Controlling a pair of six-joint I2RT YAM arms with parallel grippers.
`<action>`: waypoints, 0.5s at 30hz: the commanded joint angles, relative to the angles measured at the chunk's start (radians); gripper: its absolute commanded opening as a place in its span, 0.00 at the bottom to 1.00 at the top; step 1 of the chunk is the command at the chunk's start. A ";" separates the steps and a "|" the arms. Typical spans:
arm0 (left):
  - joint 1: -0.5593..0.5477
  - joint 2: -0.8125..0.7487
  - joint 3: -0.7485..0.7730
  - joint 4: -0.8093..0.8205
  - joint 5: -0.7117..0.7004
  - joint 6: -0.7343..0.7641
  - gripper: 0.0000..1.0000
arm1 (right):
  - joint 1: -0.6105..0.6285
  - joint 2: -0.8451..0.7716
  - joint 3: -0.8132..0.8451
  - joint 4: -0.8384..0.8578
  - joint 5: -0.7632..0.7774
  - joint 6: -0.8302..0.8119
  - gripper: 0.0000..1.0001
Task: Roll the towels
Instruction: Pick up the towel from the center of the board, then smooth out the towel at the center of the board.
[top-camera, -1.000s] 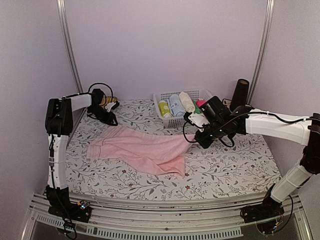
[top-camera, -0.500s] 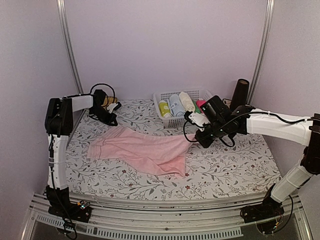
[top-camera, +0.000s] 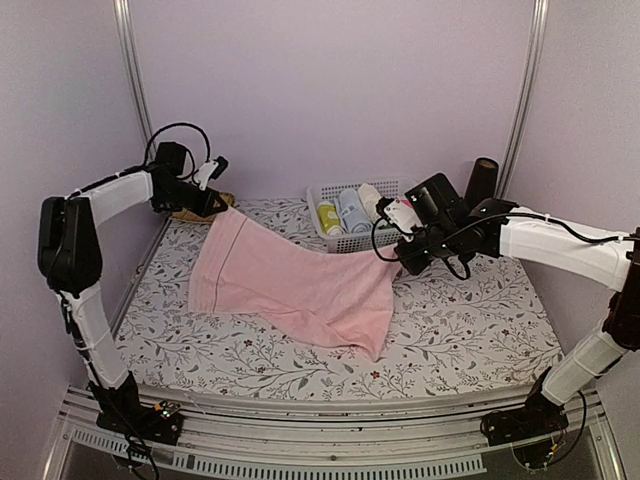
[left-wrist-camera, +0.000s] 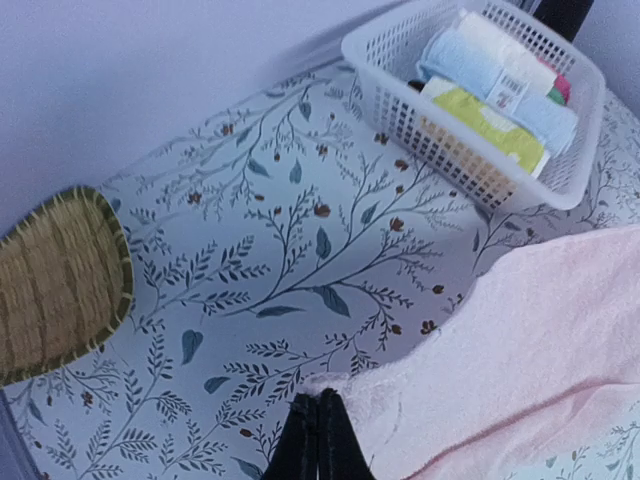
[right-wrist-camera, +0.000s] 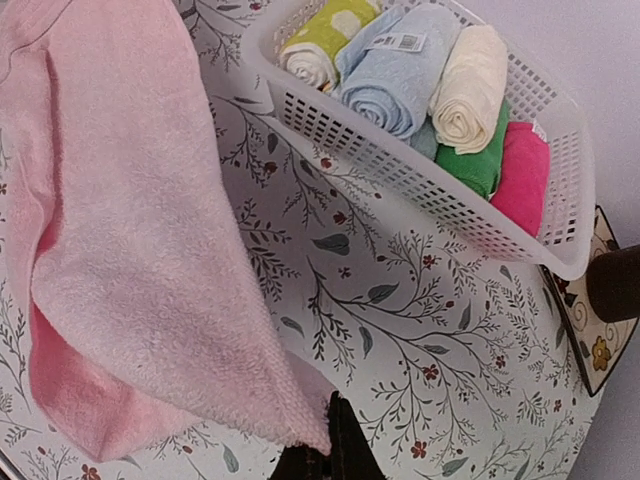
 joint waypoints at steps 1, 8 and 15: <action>-0.005 -0.202 -0.154 0.195 0.073 -0.011 0.00 | -0.014 -0.031 0.080 0.021 0.110 -0.003 0.04; 0.002 -0.488 -0.356 0.312 0.135 -0.034 0.00 | -0.014 -0.120 0.120 -0.057 0.167 0.006 0.04; 0.023 -0.782 -0.481 0.291 0.194 -0.030 0.00 | 0.038 -0.246 0.141 -0.220 0.183 0.038 0.04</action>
